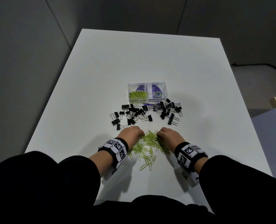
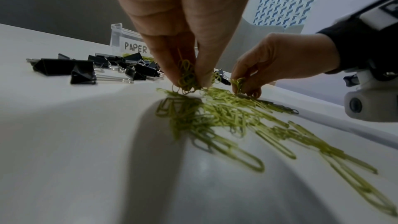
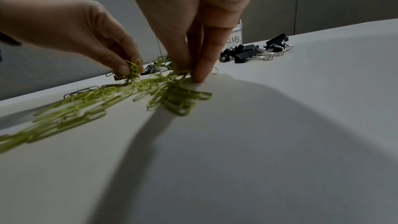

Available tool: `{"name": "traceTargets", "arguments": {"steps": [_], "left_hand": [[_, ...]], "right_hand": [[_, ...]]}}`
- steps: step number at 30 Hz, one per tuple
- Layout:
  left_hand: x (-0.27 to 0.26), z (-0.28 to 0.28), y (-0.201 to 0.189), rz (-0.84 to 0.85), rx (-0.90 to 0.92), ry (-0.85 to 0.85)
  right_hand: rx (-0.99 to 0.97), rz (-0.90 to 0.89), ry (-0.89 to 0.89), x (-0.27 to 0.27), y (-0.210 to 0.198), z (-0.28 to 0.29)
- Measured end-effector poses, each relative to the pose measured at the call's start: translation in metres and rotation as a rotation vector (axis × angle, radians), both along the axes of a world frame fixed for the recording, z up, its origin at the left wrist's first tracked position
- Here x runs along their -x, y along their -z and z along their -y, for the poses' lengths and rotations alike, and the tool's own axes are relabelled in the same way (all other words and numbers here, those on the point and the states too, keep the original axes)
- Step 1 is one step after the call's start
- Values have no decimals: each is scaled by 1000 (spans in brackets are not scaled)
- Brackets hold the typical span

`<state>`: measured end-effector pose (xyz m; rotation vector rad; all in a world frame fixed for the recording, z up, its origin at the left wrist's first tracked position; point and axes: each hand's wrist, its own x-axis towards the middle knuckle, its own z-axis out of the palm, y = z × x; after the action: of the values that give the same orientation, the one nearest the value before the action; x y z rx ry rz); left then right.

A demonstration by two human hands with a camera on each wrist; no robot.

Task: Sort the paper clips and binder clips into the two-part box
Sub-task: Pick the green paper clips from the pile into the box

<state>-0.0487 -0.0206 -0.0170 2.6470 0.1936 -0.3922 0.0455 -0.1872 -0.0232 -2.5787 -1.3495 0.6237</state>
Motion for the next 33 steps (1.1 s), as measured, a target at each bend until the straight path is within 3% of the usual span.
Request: {"name": "traceTargets", "arguments": {"steps": [9, 16, 21, 26, 33], "left_hand": [[-6, -30, -29, 243, 44, -62], [-45, -84, -66, 459, 17, -226], [-77, -121, -73, 450, -23, -313], [-102, -130, -66, 415, -7, -323], [-129, -111, -48, 241, -12, -195]], "right_hand": [[-219, 9, 28, -26, -44, -16], [-318, 61, 90, -78, -87, -92], [-177, 43, 105, -104, -69, -158], [27, -27, 51, -106, -44, -170], [-166, -40, 1, -103, -58, -128]]}}
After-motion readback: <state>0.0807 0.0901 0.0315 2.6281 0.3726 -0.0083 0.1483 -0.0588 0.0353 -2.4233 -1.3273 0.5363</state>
